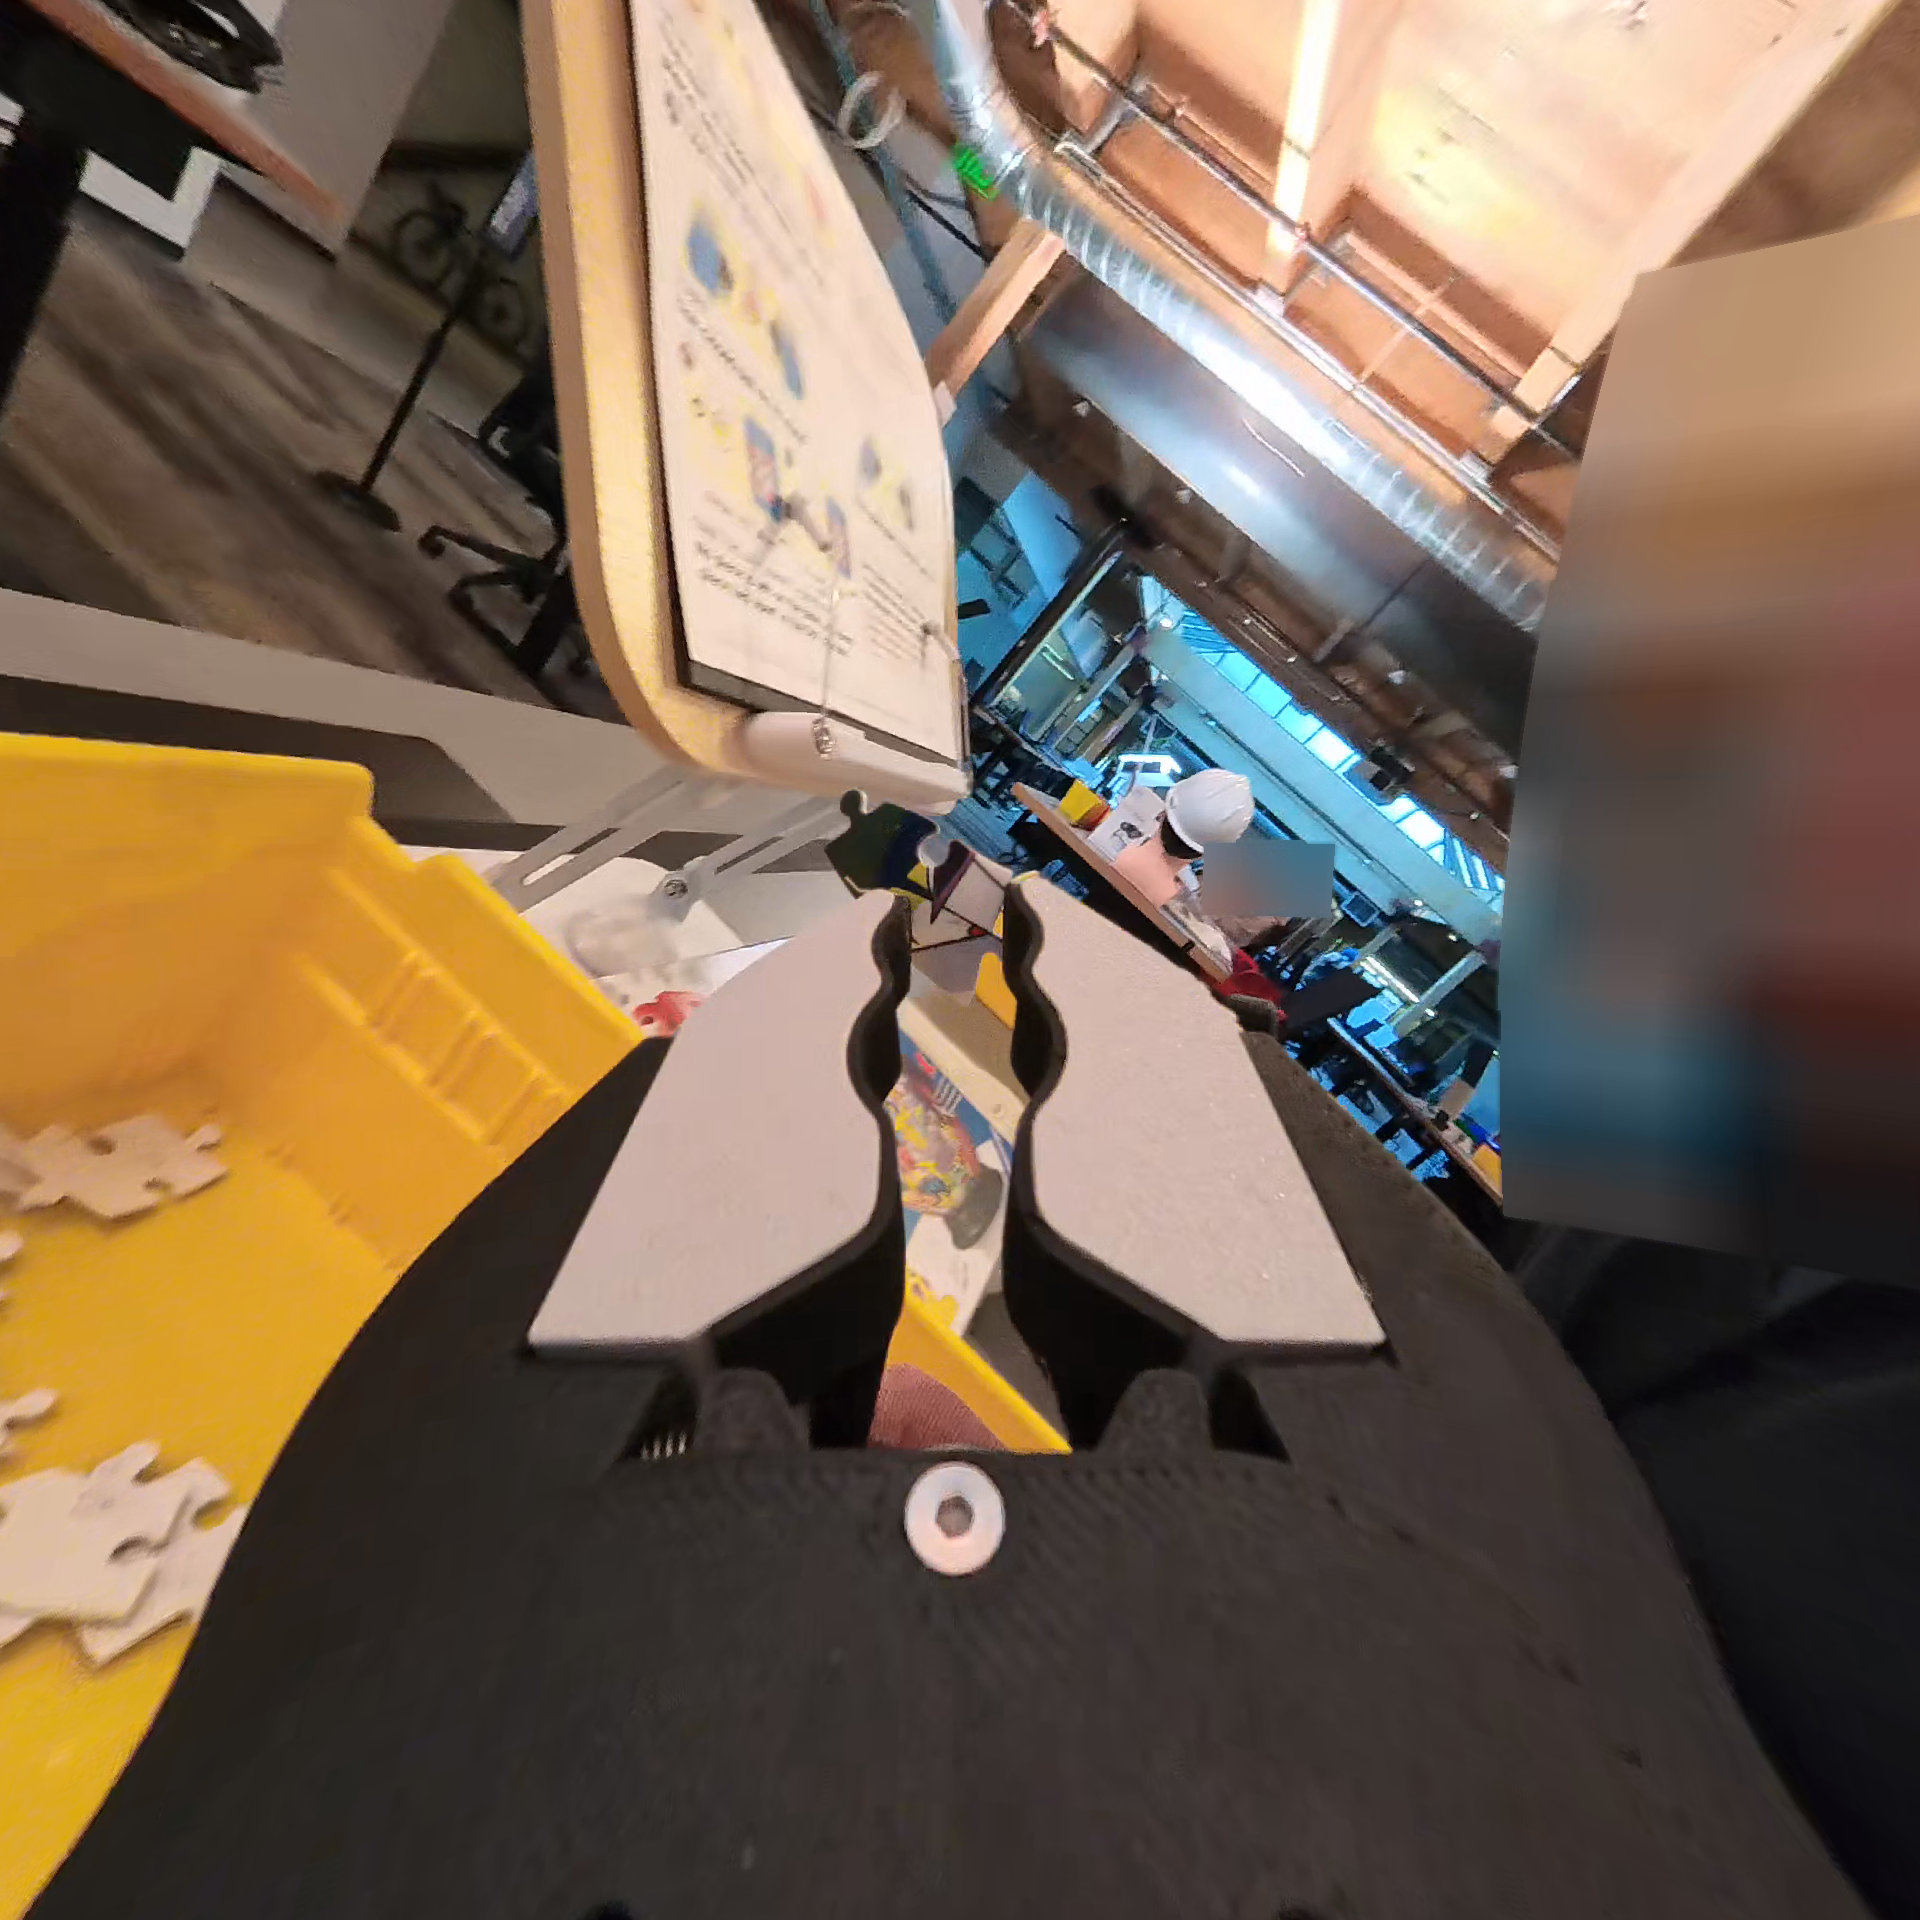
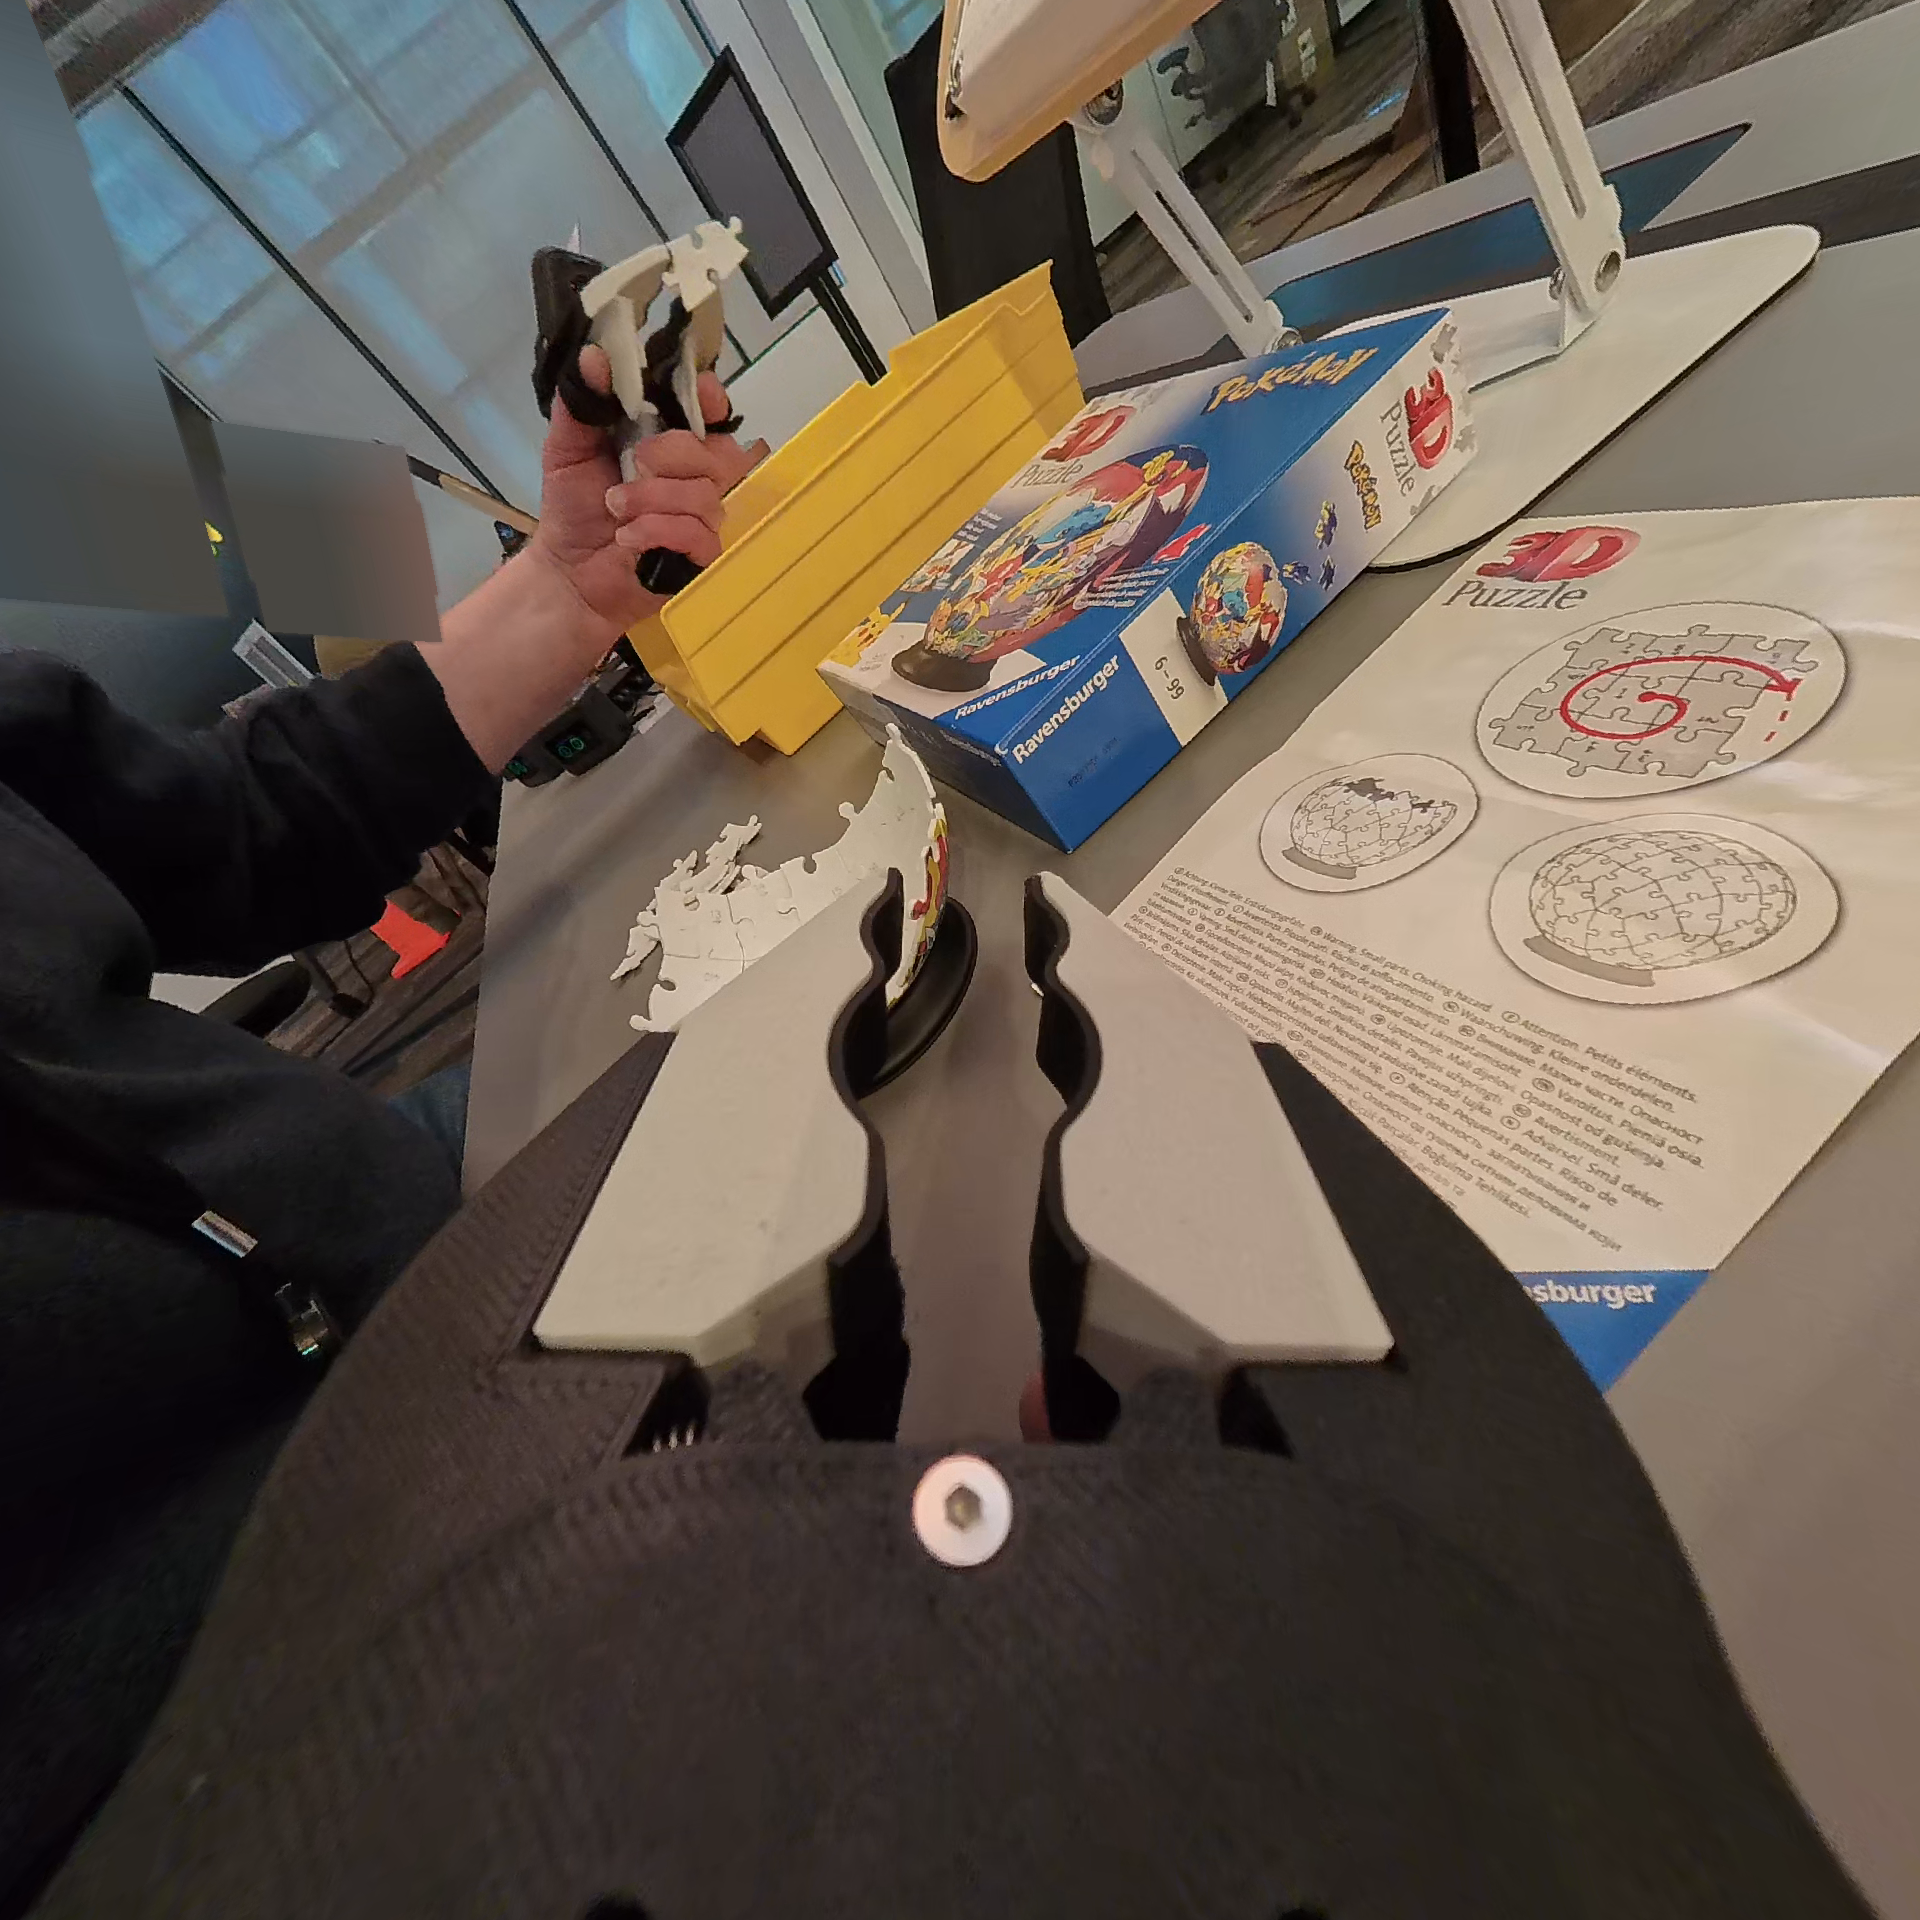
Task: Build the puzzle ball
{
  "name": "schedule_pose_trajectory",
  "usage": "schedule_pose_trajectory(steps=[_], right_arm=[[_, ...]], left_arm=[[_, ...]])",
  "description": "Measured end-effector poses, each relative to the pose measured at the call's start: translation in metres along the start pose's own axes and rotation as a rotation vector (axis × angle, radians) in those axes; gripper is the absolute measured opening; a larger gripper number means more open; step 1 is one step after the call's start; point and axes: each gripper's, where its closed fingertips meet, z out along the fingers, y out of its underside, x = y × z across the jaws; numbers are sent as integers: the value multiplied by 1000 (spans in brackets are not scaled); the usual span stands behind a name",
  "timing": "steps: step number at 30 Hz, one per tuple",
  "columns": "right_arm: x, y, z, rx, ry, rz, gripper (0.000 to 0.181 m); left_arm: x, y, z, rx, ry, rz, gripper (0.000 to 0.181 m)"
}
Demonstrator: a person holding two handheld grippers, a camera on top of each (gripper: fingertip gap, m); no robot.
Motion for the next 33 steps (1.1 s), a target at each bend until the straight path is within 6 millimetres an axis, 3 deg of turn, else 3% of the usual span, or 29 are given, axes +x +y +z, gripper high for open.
schedule_pose_trajectory(steps=[5, 18, 19, 21, 23, 25, 29, 33], right_arm=[[0, 0, 0, 0, 0, 0, 21], [2, 2, 2, -16, 13, 4, 21], [2, 2, 2, -18, 14, 4, 21], [3, 3, 3, -25, 17, 6, 21], [3, 4, 4, -35, 20, 7, 22], [4, 5, 4, -41, 23, 8, 21], [6, 7, 6, -55, 34, 11, 21], [8, 10, 8, -78, 45, 19, 21]], left_arm=[[12, 1, 0, -10, 49, 20, 17], [6, -1, -15, -27, 1, 78, 17], [-1, 6, -14, -79, -60, 120, 17], [-34, 28, -18, -279, -315, 252, 17], [-72, 54, -39, -544, -578, 375, 17], [-98, 72, -65, -756, -777, 429, 17], [-125, 87, -94, -965, -961, 510, 21], [-127, 82, -84, -949, -941, 538, 35]])
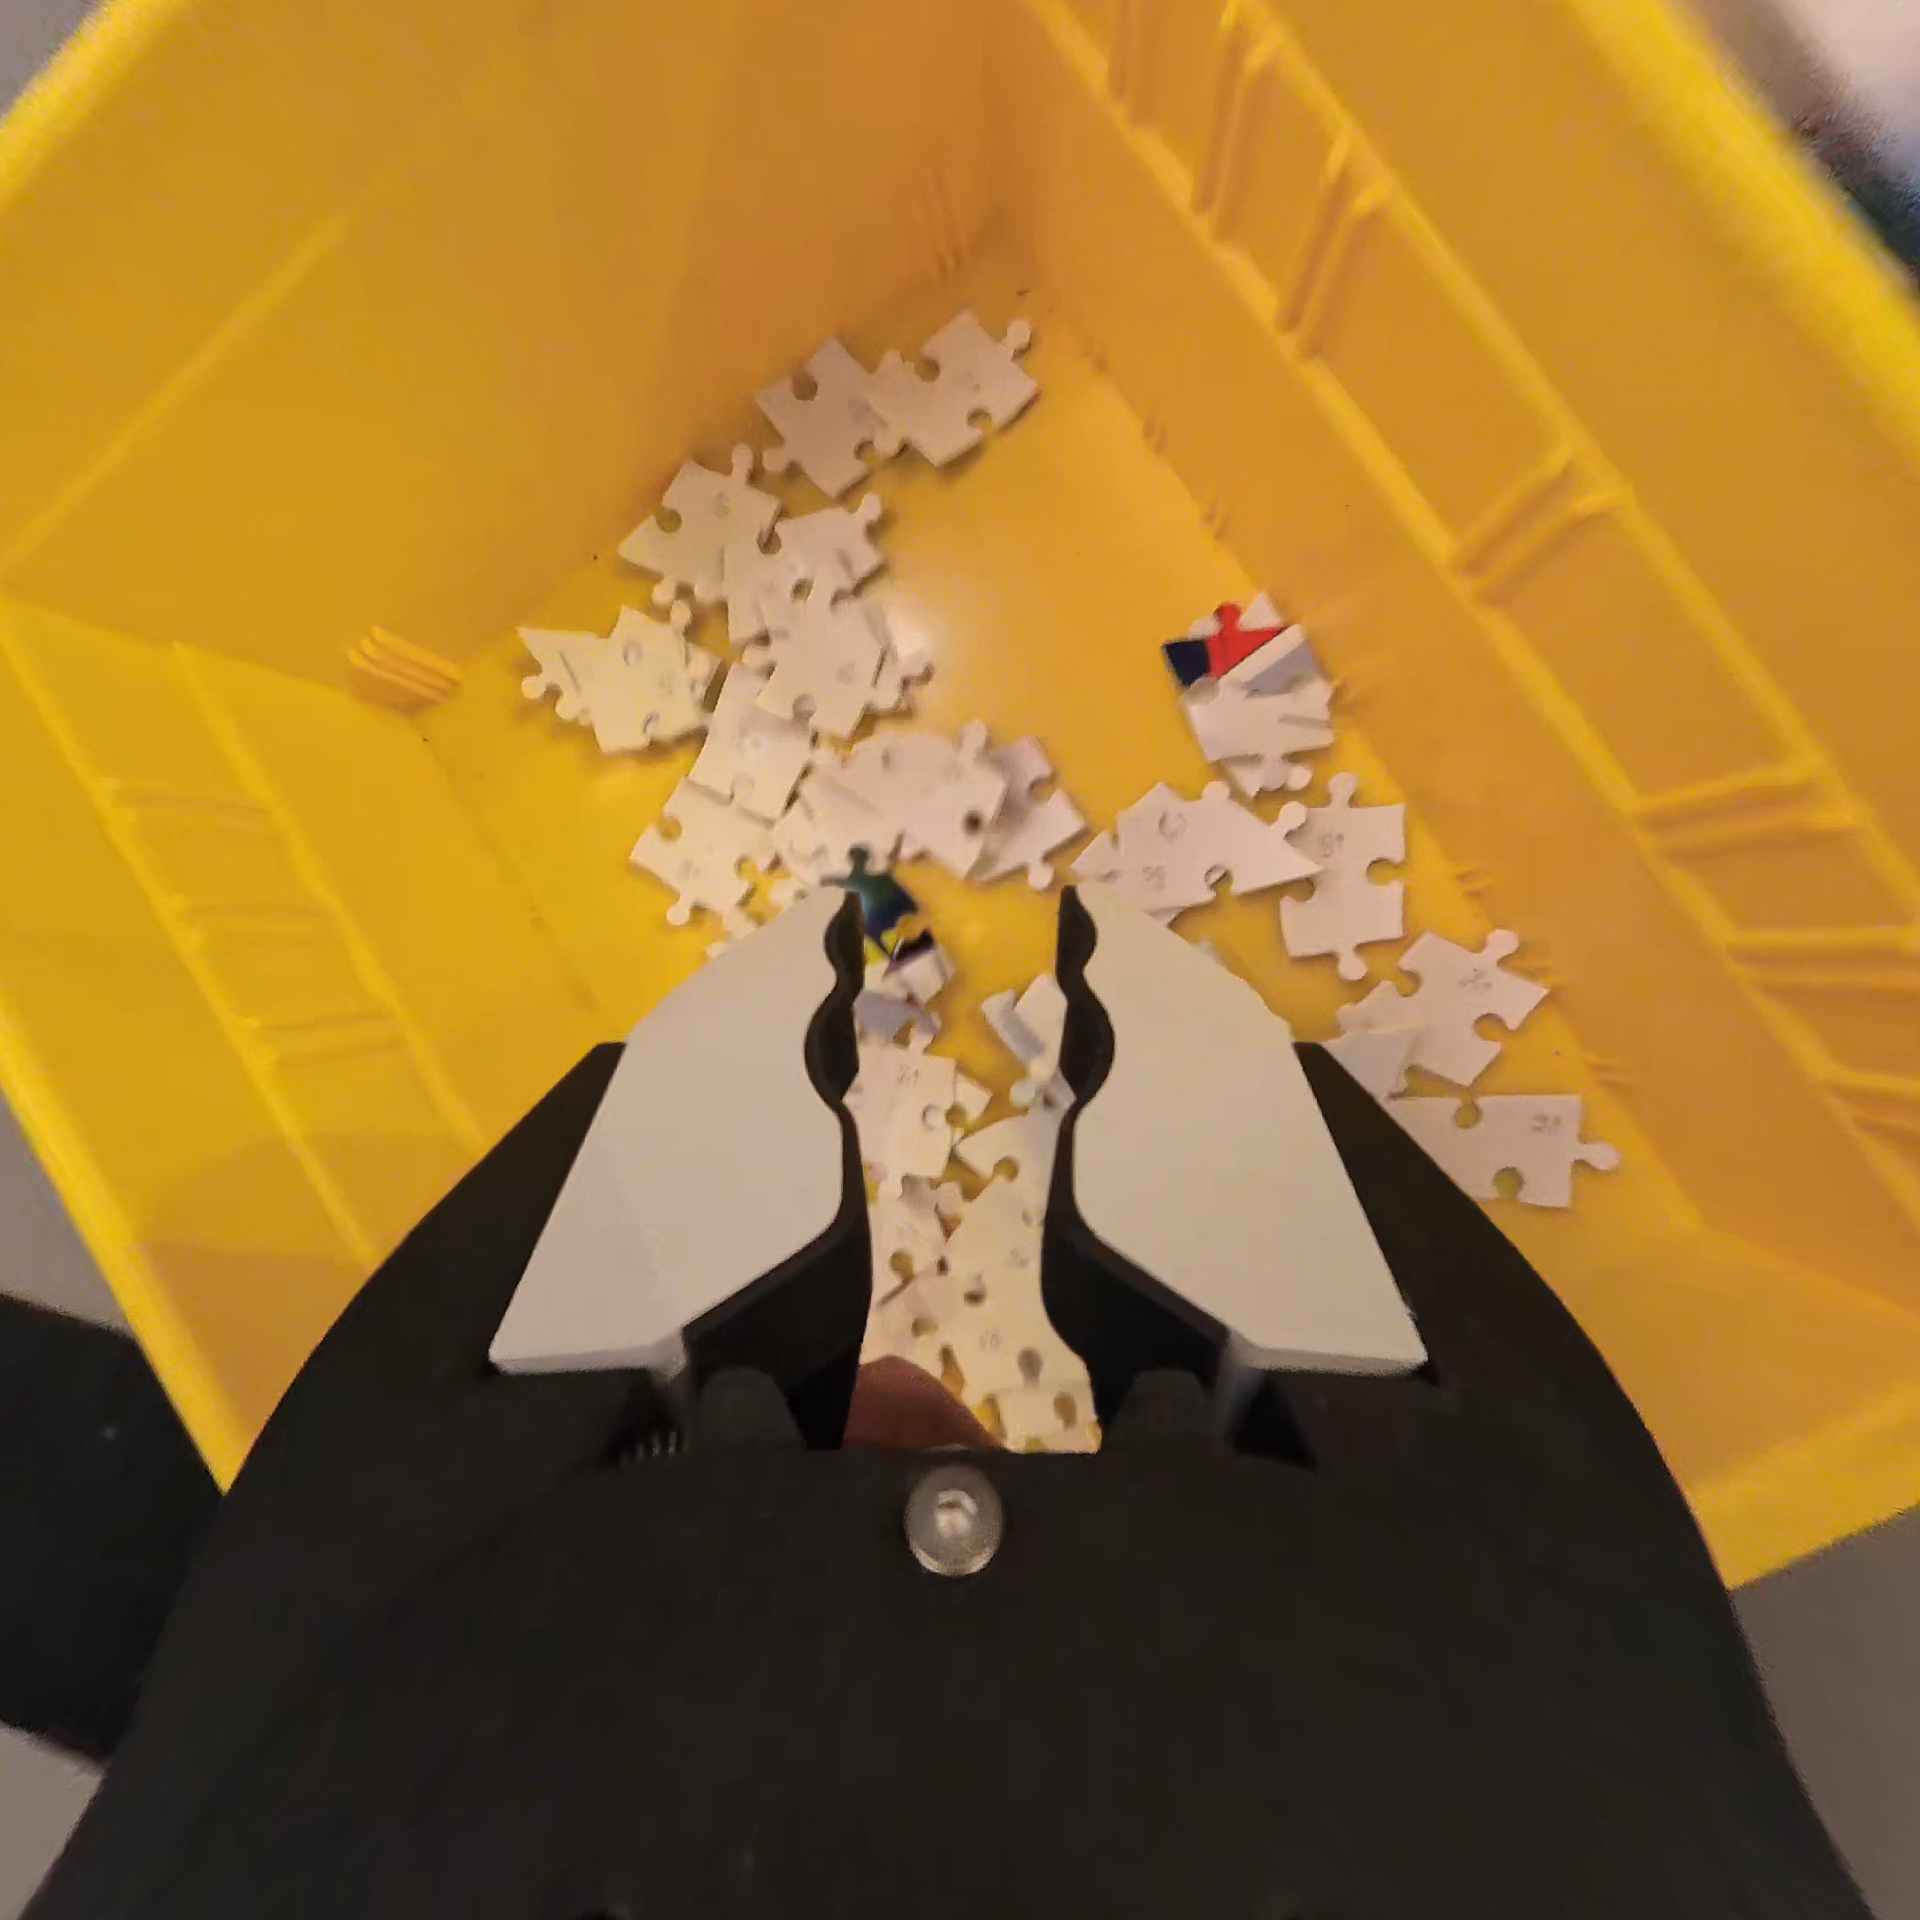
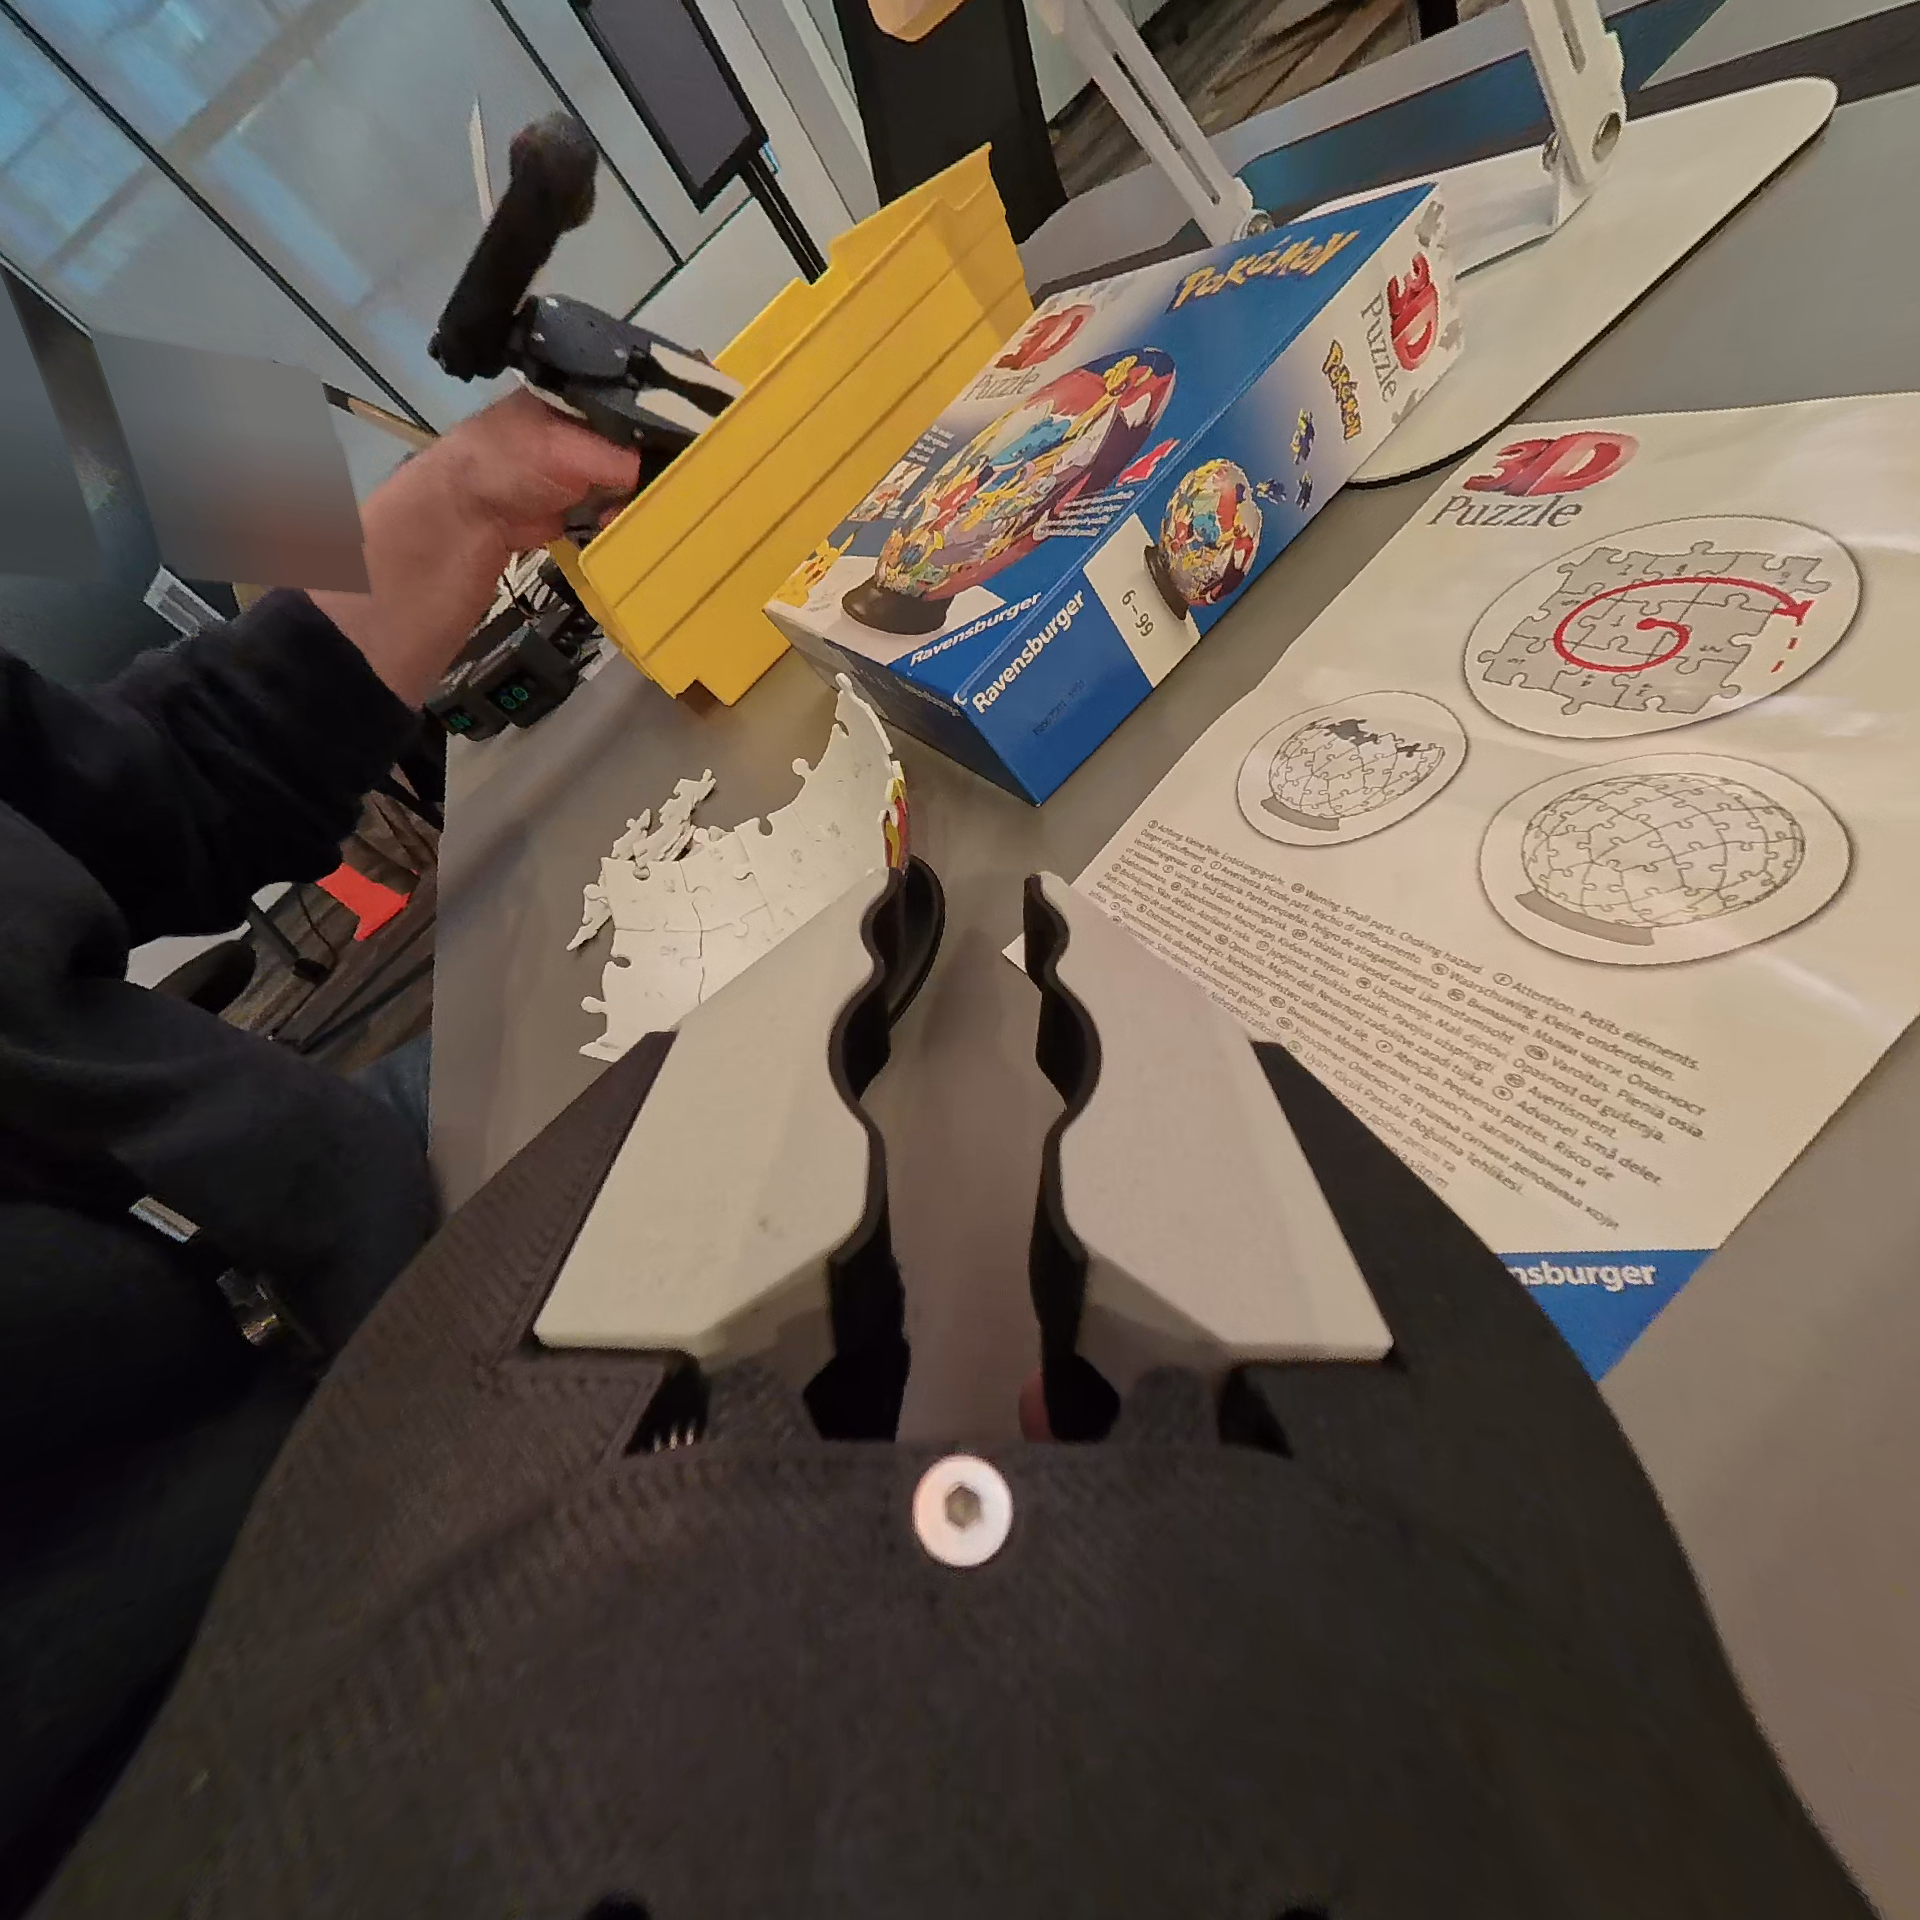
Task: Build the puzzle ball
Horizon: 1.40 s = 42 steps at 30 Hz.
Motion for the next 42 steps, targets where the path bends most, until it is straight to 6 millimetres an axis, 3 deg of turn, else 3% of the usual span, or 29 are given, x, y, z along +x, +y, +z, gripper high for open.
schedule_pose_trajectory(steps=[4, 7, 10, 12, 21, 24, 28, 30, 32, 34, 36, 38, 42], right_arm=[[2, 2, 2, -19, 12, 6, 21], [4, 3, 3, -24, 20, 9, 21], [5, 4, 3, -32, 27, 10, 20], [5, 4, 4, -35, 30, 11, 20], [5, 4, 3, -31, 27, 12, 20], [5, 4, 3, -29, 24, 13, 20], [4, 4, 3, -27, 22, 12, 20], [4, 4, 3, -26, 22, 12, 20], [4, 4, 3, -27, 22, 11, 20], [4, 4, 3, -29, 25, 10, 20], [4, 4, 3, -26, 26, 9, 20], [4, 3, 2, -23, 27, 8, 20], [4, 3, 2, -20, 24, 8, 20]], left_arm=[[36, -26, 5, 69, 158, 55, 37], [60, -28, 20, 37, 221, 172, 38], [58, -18, 42, -52, 167, 240, 40], [61, -18, 47, -57, 212, 156, 33], [52, -21, 42, -6, 211, 75, 30], [47, -35, 26, 98, 272, -35, 30], [46, -58, -14, 332, 489, -259, 31], [44, -71, -43, 504, 636, -372, 31], [39, -87, -91, 761, 839, -474, 30], [27, -92, -134, 980, 976, -545, 30], [23, -91, -162, 1111, 1031, -546, 30], [27, -90, -180, 1181, 1091, -523, 30], [36, -93, -195, 1226, 1162, -481, 30]])
